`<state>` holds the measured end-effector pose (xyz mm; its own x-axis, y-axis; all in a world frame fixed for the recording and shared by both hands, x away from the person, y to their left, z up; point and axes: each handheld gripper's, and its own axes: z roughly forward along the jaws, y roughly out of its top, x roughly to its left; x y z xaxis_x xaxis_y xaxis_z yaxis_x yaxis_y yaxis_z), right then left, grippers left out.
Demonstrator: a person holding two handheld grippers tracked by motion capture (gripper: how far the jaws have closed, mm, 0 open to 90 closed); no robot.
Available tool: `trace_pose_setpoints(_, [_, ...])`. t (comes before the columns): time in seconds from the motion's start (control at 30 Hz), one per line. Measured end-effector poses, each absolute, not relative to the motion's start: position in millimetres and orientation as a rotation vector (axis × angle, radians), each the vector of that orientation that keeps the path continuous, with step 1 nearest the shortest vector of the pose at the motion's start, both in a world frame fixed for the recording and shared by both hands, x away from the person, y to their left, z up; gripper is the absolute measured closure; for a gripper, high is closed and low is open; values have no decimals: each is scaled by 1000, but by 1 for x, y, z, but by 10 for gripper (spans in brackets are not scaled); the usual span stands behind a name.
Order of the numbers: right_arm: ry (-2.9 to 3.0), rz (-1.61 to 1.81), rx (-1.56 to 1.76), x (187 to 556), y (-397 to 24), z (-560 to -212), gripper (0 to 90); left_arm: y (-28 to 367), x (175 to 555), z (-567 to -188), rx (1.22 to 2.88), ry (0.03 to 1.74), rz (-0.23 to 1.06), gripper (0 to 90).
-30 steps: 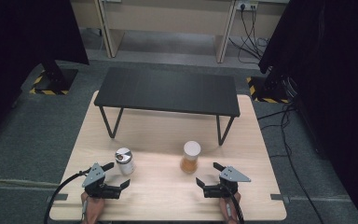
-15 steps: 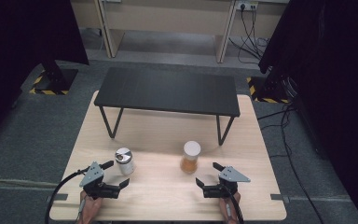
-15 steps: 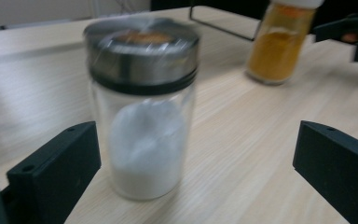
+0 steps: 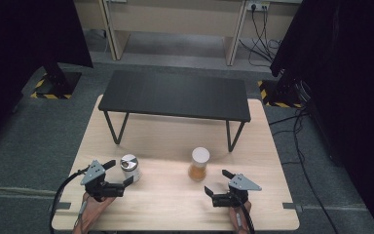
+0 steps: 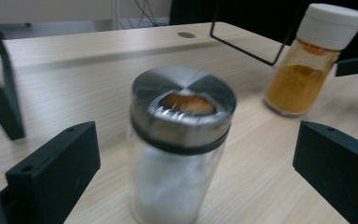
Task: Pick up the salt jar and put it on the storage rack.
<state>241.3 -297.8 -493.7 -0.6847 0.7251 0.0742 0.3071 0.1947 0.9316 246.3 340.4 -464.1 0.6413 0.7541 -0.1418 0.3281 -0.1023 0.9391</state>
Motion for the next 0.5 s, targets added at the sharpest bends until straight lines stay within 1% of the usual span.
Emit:
trace_pose_setpoints(0.03, [2094, 1491, 965, 241, -298, -494, 20, 339, 249, -462, 1704, 875, 461, 0])
trace_pose_setpoints(0.17, [2094, 1494, 959, 241, -298, -494, 20, 319, 259, -456, 1732, 922, 517, 26])
trace_pose_setpoints(0.23, [2096, 1492, 952, 241, -298, -494, 20, 317, 261, -456, 1737, 928, 522, 29])
trace_pose_setpoints(0.3, [2101, 1488, 949, 241, -297, -494, 20, 311, 264, -456, 1755, 947, 537, 55])
trace_pose_setpoints(0.33, [2101, 1488, 949, 241, -297, -494, 20, 305, 265, -459, 1767, 960, 570, 69])
trace_pose_setpoints(0.43, [2099, 1489, 947, 241, -298, -494, 20, 302, 266, -462, 1777, 964, 577, 80])
trace_pose_setpoints(0.47, [2099, 1489, 947, 241, -298, -494, 20, 301, 266, -463, 1783, 957, 587, 97])
trace_pose_setpoints(0.5, [2103, 1487, 949, 241, -297, -493, 20, 300, 266, -467, 1780, 962, 599, 132])
